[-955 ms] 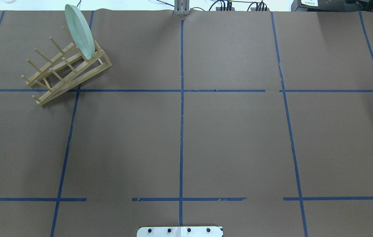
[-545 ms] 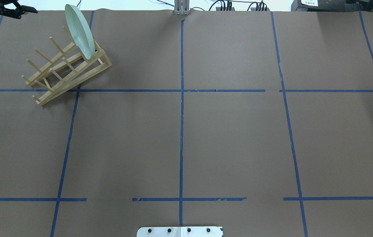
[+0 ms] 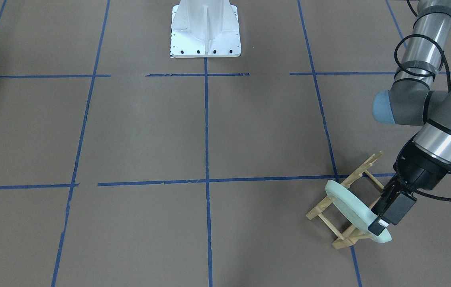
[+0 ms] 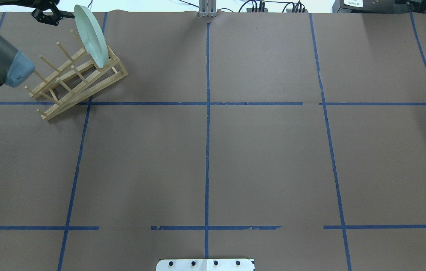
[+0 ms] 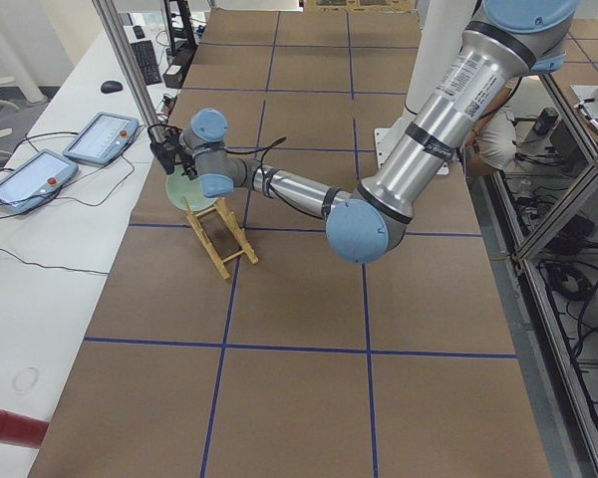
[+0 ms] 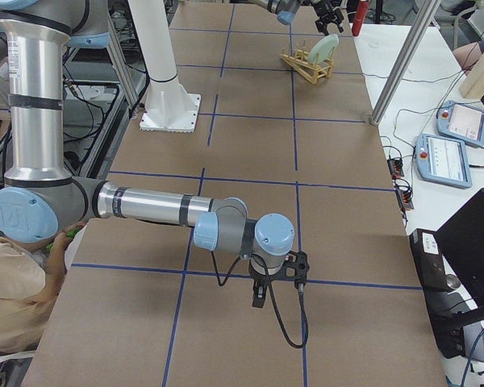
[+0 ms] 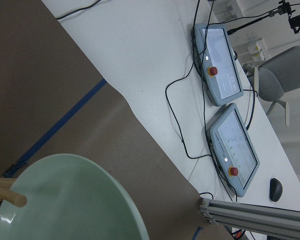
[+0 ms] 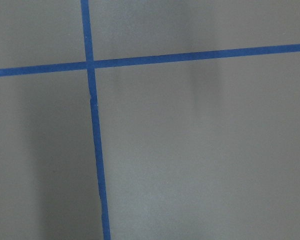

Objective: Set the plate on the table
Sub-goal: 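Reach the left gripper to the pale green plate's rim in the rack, then grasp the plate rim with the left gripper and lift it from the rack, then carry the plate with the left gripper toward the robot and lower it flat, then open the left gripper to release the plate on the table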

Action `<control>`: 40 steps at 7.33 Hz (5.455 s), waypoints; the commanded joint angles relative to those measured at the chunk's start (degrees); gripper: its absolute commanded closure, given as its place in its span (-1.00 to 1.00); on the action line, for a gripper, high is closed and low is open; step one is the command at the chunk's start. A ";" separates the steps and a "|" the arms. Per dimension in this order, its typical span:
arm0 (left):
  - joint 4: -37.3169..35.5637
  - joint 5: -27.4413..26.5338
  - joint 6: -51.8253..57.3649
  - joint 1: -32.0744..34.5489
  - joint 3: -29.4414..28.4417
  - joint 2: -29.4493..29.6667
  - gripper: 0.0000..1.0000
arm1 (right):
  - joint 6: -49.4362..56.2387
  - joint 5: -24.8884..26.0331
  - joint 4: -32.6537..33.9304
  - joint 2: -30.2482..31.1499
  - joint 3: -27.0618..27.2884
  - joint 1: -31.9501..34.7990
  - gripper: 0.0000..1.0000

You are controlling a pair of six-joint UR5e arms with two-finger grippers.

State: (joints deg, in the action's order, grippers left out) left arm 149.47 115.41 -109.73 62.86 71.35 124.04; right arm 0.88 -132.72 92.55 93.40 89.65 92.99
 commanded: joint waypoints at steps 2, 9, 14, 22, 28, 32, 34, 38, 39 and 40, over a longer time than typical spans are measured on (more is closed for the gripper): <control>-0.05 -0.71 -1.01 -0.55 -0.16 0.77 1.00 | 0.00 0.00 0.00 0.03 0.00 0.00 -1.00; 2.66 -2.82 -6.63 -0.46 -0.16 2.52 1.00 | 0.00 0.00 0.00 -0.06 0.00 0.00 -1.00; -13.87 -2.29 -7.25 -0.90 18.23 0.78 1.00 | 0.00 0.00 0.00 -0.06 0.00 0.00 -1.00; -77.14 -7.39 4.31 -28.56 32.20 3.55 1.00 | 0.00 0.00 0.00 0.03 0.00 0.00 -1.00; -82.85 -14.32 25.44 -34.38 11.27 16.85 1.00 | 0.00 0.00 0.00 -0.06 0.00 0.00 -1.00; -80.84 -17.13 25.44 -36.94 10.39 17.82 -0.36 | 0.00 0.00 0.00 -0.06 0.00 0.00 -1.00; -79.52 -16.97 26.14 -34.59 14.49 17.73 -1.00 | 0.00 0.00 0.00 0.03 0.00 0.00 -1.00; -68.07 -4.72 42.37 -12.13 30.68 5.48 -1.00 | 0.00 0.00 0.00 0.03 0.00 0.00 -1.00; -61.64 2.21 47.02 -5.80 30.95 -0.14 -1.00 | 0.00 0.00 0.00 0.03 0.00 0.00 -1.00; -60.97 4.45 57.33 -0.25 30.87 -3.50 -1.00 | 0.00 0.00 0.00 -0.06 0.00 0.00 -1.00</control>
State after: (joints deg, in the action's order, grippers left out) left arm 84.67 114.78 -62.72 54.96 101.70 125.98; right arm 0.88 -132.72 92.55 93.40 89.65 92.99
